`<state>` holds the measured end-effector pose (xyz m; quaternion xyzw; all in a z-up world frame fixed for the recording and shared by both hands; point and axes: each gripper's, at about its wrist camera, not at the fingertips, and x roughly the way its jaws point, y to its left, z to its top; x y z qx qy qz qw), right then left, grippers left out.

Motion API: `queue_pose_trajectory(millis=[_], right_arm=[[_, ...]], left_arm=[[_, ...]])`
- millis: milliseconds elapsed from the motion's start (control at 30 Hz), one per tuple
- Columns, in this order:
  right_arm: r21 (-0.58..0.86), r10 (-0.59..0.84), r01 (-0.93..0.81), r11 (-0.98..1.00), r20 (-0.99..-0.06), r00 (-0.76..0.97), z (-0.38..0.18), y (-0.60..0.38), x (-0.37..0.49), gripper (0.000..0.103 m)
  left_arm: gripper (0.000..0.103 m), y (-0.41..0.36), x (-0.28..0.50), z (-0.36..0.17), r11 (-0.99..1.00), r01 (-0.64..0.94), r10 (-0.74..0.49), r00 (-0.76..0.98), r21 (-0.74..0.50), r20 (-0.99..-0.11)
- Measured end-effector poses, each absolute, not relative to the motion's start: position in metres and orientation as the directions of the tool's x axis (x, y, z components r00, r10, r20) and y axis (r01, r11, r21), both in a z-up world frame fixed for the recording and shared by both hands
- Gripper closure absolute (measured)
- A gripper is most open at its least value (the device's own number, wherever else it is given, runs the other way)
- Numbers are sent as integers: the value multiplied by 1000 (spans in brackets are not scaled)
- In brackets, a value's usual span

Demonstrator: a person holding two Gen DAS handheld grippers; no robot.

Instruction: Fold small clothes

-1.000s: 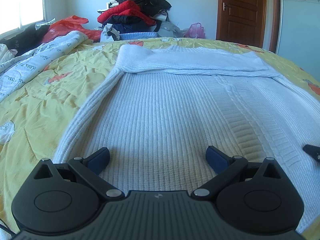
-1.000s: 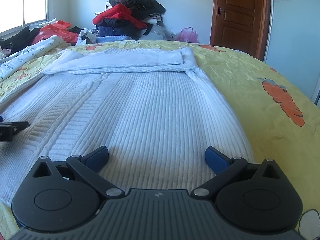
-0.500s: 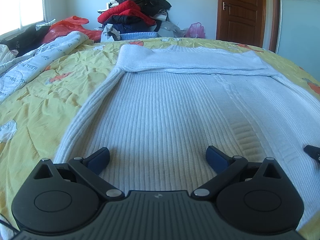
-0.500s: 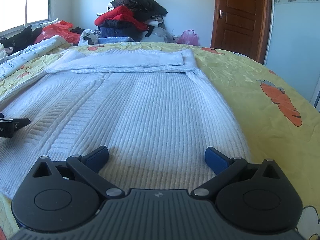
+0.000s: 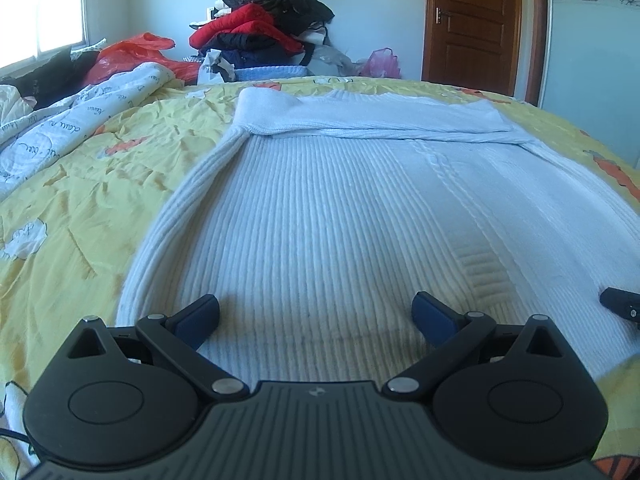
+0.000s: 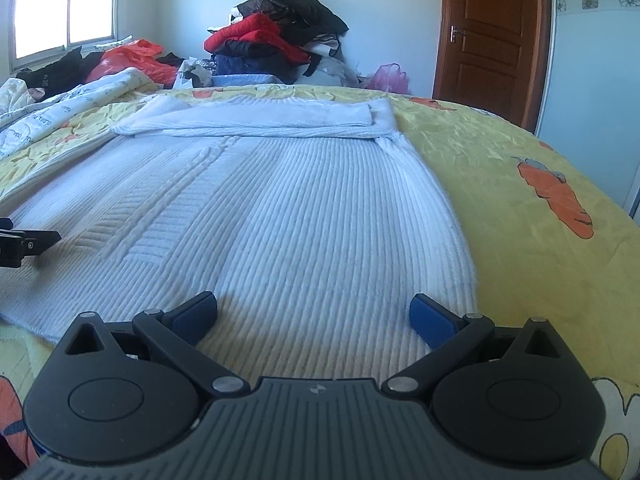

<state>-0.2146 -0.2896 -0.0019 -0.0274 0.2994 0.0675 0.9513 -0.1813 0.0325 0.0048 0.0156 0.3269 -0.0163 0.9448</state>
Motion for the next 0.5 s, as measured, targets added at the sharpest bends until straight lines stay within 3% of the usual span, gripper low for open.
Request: queue_pose_trajectory(millis=[500], right_arm=[[-13,119,-155,988,-571,813,0,-293,-226,1]], left_arm=[[0,39,-196,9,999,51,-42,772,-4,-634]])
